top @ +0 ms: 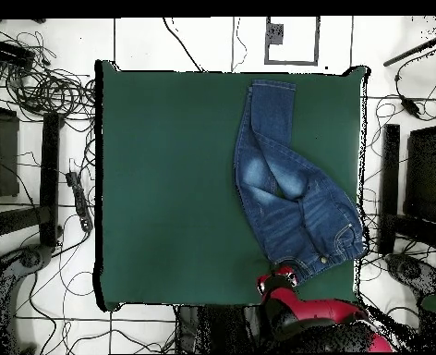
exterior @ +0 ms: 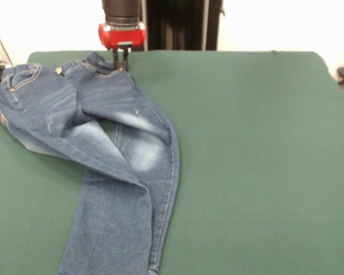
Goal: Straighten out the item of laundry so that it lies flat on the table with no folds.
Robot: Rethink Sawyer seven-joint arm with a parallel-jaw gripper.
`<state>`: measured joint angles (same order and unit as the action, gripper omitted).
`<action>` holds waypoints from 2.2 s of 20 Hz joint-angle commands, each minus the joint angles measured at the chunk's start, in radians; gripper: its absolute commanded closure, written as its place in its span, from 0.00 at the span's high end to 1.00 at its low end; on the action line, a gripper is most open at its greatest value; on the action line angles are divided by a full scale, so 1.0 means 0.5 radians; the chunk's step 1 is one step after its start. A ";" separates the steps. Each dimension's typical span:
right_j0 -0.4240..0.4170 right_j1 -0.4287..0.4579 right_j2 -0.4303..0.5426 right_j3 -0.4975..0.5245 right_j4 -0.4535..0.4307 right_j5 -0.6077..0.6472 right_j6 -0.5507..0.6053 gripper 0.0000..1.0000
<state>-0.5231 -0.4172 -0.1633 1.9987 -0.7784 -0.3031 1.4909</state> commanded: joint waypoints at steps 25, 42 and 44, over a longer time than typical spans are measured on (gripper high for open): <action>0.172 -0.225 0.194 0.091 0.488 0.156 0.429 0.00; 0.508 -0.070 -0.031 0.106 0.679 -0.047 0.463 0.00; 0.540 -0.049 -0.047 0.117 0.718 -0.072 0.485 0.00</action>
<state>-0.3345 -0.5167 -0.2195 2.0319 -0.5187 -0.2660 1.4909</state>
